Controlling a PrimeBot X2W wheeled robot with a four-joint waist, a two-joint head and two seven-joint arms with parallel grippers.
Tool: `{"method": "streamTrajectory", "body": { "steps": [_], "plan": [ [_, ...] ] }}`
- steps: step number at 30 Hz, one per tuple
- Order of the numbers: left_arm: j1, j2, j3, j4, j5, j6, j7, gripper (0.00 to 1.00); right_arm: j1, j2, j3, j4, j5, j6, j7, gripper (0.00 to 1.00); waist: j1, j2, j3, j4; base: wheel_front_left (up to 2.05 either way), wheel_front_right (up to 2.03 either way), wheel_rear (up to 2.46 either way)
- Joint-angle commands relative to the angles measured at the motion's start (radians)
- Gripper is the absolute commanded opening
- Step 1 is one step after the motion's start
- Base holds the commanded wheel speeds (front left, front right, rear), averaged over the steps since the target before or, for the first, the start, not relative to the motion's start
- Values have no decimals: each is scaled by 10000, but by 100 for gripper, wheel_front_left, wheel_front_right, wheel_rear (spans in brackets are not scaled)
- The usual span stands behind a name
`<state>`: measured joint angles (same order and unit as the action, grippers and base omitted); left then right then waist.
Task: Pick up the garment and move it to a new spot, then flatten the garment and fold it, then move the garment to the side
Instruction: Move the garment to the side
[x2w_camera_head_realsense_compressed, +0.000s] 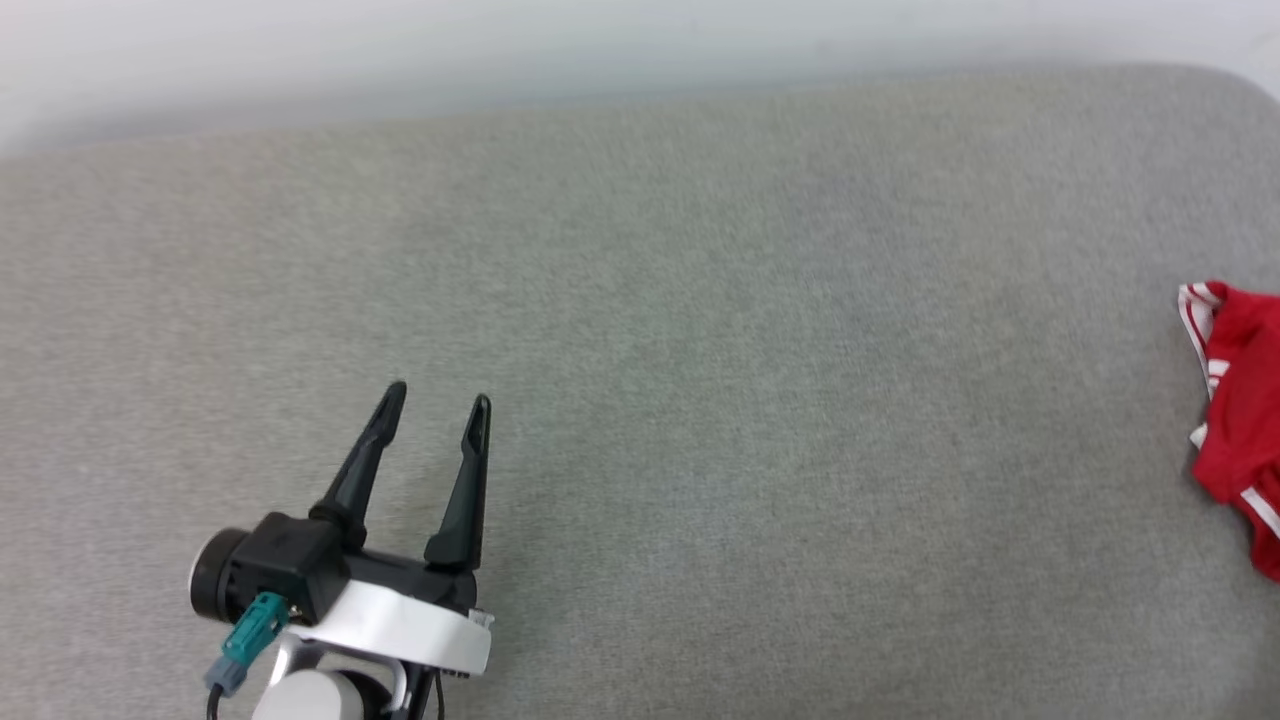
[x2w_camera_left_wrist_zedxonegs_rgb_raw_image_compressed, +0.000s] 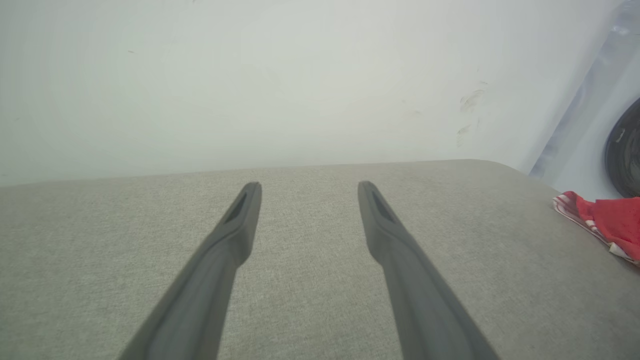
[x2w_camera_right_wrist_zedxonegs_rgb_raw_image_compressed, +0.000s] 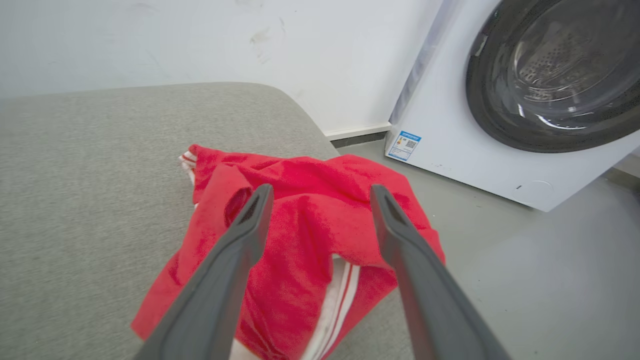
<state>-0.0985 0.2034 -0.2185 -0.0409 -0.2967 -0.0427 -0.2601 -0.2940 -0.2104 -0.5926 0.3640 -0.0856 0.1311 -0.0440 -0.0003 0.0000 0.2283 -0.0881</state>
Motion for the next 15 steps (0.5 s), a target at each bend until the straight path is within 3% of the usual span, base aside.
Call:
{"method": "streamTrajectory", "body": {
  "steps": [1, 9, 15],
  "plan": [
    [197, -76, 53, 76, -50, 83, -58, 100, 350, 205, 156, -278, 149, -8, -18, 100, 3, 0, -565, 401, 0, 0, 0],
    [800, -196, 383, 491, -135, 294, -66, 100, 1733, 1168, 1654, -1971, 696, -9, 196, 100, 3, 0, -1247, 729, 0, 0, 0],
    [1071, -236, 658, 712, -56, 410, -66, 100, 2463, 1456, 3042, -2867, 1242, -8, 239, 100, 3, 0, -1579, 847, 0, 0, 0]
  ]
}}
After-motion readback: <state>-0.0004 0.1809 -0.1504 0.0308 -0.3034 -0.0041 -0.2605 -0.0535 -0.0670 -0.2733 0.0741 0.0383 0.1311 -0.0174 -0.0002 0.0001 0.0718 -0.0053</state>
